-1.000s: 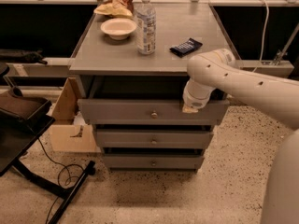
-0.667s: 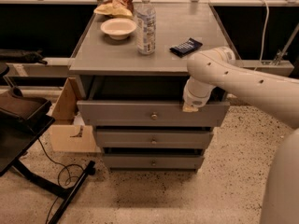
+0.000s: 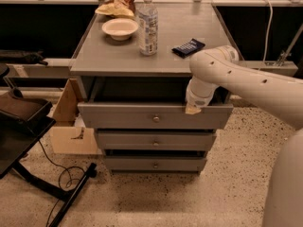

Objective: Open top drawer

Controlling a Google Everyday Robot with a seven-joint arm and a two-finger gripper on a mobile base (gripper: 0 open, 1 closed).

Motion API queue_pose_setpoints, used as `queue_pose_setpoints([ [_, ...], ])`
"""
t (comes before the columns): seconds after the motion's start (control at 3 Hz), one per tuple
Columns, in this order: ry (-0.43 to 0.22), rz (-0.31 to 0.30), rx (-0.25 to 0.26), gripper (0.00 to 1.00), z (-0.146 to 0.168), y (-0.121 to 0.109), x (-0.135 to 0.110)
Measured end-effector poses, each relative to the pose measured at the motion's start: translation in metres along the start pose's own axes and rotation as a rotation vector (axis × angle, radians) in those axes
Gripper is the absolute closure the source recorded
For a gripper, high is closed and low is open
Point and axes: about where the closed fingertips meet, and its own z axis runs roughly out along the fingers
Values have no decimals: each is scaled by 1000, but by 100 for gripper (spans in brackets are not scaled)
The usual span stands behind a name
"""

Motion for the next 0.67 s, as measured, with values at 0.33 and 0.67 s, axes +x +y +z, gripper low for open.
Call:
queue_pose_setpoints([
  [0.33, 5, -3, -8, 100, -5, 4, 4],
  [0.67, -2, -12, -26, 100, -14, 12, 3],
])
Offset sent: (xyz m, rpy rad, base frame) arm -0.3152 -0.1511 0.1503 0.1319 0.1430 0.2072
